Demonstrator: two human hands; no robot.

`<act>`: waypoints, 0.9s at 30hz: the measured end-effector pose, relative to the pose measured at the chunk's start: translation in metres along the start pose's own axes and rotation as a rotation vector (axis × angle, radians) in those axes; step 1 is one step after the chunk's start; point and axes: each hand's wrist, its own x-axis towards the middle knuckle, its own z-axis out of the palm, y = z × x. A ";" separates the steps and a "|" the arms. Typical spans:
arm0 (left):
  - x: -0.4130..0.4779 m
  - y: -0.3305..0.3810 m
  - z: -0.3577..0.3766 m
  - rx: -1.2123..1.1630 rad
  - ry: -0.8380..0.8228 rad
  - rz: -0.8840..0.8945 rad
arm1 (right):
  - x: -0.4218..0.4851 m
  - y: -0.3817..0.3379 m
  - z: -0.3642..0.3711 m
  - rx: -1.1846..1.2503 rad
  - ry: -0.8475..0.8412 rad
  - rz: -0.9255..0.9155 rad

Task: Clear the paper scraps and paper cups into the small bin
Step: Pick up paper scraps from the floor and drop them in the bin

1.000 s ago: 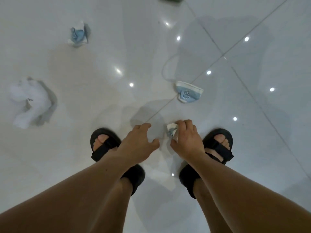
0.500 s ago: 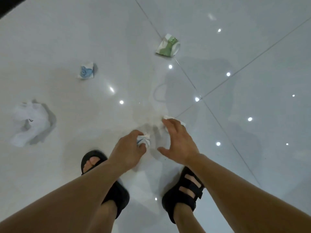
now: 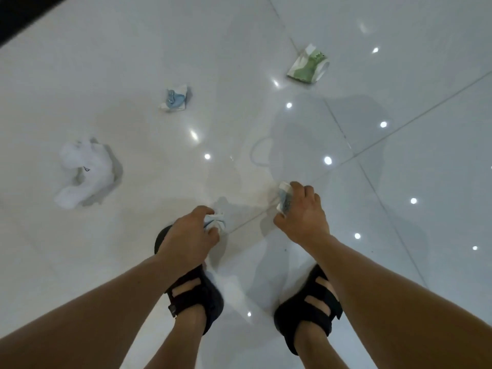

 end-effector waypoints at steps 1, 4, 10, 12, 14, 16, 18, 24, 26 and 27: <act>-0.005 0.008 -0.015 -0.013 0.019 -0.001 | -0.009 -0.013 -0.012 0.014 0.003 -0.025; -0.033 0.040 -0.068 -0.065 0.054 0.028 | -0.042 -0.058 -0.062 0.000 0.023 -0.119; -0.115 0.112 -0.198 -0.122 0.193 0.113 | -0.106 -0.184 -0.199 0.046 0.149 -0.304; -0.149 0.131 -0.244 -0.141 0.243 0.111 | -0.128 -0.224 -0.247 -0.012 0.149 -0.374; -0.184 0.145 -0.286 -0.168 0.298 0.095 | -0.148 -0.259 -0.292 -0.088 0.135 -0.418; -0.230 0.154 -0.323 -0.203 0.361 0.075 | -0.177 -0.290 -0.338 -0.173 0.125 -0.482; -0.280 0.161 -0.351 -0.242 0.422 0.038 | -0.209 -0.315 -0.375 -0.237 0.094 -0.527; -0.424 0.153 -0.377 -0.418 0.588 -0.061 | -0.309 -0.367 -0.445 -0.404 0.033 -0.688; -0.463 0.142 -0.376 -0.470 0.639 -0.098 | -0.337 -0.387 -0.455 -0.410 0.033 -0.762; -0.481 0.136 -0.375 -0.494 0.673 -0.116 | -0.351 -0.398 -0.458 -0.412 0.034 -0.796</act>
